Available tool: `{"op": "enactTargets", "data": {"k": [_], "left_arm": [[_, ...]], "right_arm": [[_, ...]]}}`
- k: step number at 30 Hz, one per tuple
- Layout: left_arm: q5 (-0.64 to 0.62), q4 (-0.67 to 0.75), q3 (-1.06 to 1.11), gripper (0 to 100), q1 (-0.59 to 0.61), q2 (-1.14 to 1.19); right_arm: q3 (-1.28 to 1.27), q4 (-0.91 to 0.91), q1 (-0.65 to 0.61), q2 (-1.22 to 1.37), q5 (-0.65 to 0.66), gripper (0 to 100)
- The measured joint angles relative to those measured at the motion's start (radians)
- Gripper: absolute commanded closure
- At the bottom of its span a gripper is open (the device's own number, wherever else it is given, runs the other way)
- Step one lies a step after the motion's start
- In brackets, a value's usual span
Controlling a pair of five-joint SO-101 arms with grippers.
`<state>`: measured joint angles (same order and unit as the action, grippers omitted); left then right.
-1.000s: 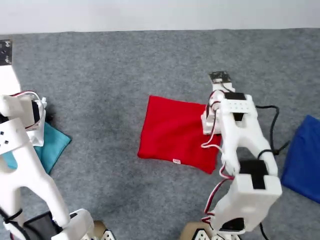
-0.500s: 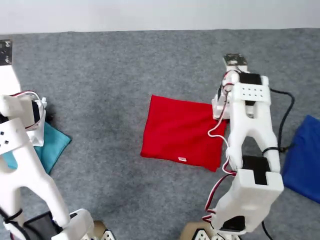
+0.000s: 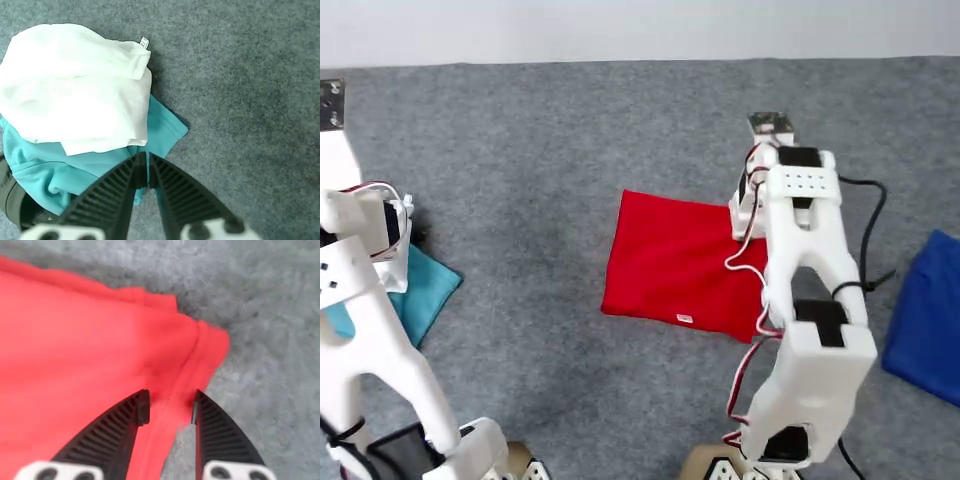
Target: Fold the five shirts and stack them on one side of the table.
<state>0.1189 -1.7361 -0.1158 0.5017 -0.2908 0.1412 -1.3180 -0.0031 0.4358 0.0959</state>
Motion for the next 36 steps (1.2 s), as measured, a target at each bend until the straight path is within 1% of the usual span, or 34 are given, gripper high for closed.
{"op": "enactTargets", "data": {"k": [6, 13, 20, 24, 29, 33, 36], "left_arm": [[0.000, 0.000, 0.000, 98, 0.000, 0.000], [0.000, 0.000, 0.000, 98, 0.000, 0.000], [0.000, 0.000, 0.000, 98, 0.000, 0.000], [0.000, 0.000, 0.000, 98, 0.000, 0.000], [0.000, 0.000, 0.000, 98, 0.000, 0.000], [0.000, 0.000, 0.000, 98, 0.000, 0.000], [0.000, 0.000, 0.000, 98, 0.000, 0.000]], "right_arm": [[0.023, 0.011, 0.000, 0.055, 0.000, 84.5], [0.183, -0.107, -0.034, 0.040, -0.003, 84.5], [0.224, -0.146, -0.149, 0.020, -0.005, 84.5], [0.226, -0.100, -0.222, 0.094, -0.006, 84.5], [0.224, 0.005, -0.278, 0.187, -0.006, 84.5], [0.224, 0.083, -0.334, 0.227, -0.006, 84.5], [0.224, 0.100, -0.373, 0.233, -0.002, 84.5]]}}
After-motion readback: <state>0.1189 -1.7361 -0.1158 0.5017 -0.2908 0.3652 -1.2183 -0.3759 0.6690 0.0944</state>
